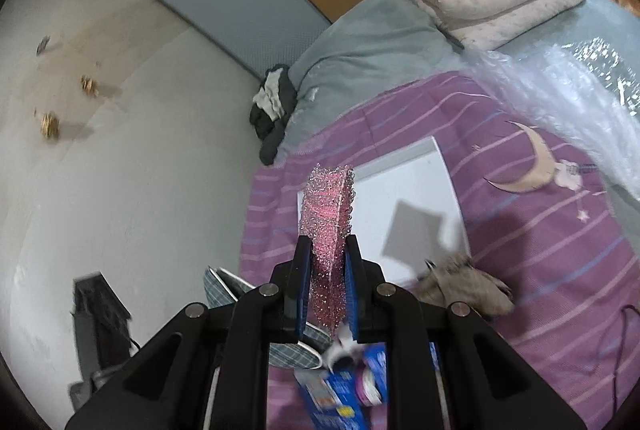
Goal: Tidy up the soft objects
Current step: 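Lower the pink sponge into the white box with the right gripper while the left releases the plaid pouch there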
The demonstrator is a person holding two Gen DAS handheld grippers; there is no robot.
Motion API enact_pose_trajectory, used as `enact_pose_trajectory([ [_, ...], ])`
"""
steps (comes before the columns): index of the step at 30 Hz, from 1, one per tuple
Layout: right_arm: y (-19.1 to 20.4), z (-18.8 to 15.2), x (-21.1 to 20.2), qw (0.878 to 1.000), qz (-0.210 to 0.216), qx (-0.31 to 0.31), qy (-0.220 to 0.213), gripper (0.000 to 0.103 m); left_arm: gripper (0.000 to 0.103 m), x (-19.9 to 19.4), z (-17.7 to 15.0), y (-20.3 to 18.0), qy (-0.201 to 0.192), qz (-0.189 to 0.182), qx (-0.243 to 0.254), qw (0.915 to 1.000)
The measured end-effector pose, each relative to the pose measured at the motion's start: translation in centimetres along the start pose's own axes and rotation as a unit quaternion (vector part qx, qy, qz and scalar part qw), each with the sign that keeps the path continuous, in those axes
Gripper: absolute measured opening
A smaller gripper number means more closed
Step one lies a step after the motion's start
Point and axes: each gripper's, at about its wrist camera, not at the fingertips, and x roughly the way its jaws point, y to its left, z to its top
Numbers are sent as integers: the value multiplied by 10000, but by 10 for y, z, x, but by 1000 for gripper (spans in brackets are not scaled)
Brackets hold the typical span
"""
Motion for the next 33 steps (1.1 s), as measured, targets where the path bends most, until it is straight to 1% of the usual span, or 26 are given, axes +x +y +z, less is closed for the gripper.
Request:
enact_pose_trajectory([
  [2,-9,4,22,9998,158,93,52,14,54,20,10,6,-32,72,-181,9998],
  [5,-24,3,51,9995,288,113,95,14,54,52,20,10,-110,369,-288,9988],
  [7,-41,-1,72,9992,299,261,56,14,54,74,25,15,-114,330,-392,9986],
  [9,-55,-4,85,9983,408,406,32,14,54,91,29,22,-87,223,-553,9982],
  [11,-64,-4,101,9981,492,353,150,14,54,108,35,27,-68,215,-600,9979],
  [12,-67,-4,108,9984,458,227,240,14,54,113,37,29,-53,239,-626,9977],
  [15,-71,-6,124,9988,147,-212,418,14,54,127,39,40,-26,366,-780,9963],
  [16,-72,-8,132,9975,2,-430,554,14,54,130,39,44,-36,437,-811,9957],
  [19,-81,-13,150,9939,-76,-631,904,14,54,138,39,46,-75,549,-758,9956],
  [20,-84,-15,154,9927,-162,-664,994,14,54,141,39,44,-59,625,-737,9953],
  [21,-86,-16,157,9907,-429,-762,1043,14,54,143,39,44,-37,674,-719,9951],
  [22,-86,-16,158,9884,-701,-879,1019,14,54,146,38,42,-10,723,-684,9950],
  [23,-84,-17,158,9836,-1101,-1071,943,14,53,149,36,38,-1,800,-612,9949],
  [25,-78,-19,157,9732,-1609,-1420,820,14,54,153,36,36,-31,889,-577,9944],
  [27,-73,-22,159,9671,-1717,-1714,770,14,55,153,34,36,-158,917,-620,9937],
  [28,-67,-27,161,9610,-1766,-1998,735,14,55,152,33,35,-234,922,-622,9935],
  [29,-64,-29,164,9559,-1813,-2188,742,15,55,148,30,33,-364,1007,-529,9928],
  [31,-55,-41,173,9391,-1933,-2692,908,15,59,140,25,26,-557,1291,-213,9898],
  [33,-54,-48,182,9303,-1994,-2862,1134,15,63,135,21,26,-590,1412,15,9882],
])
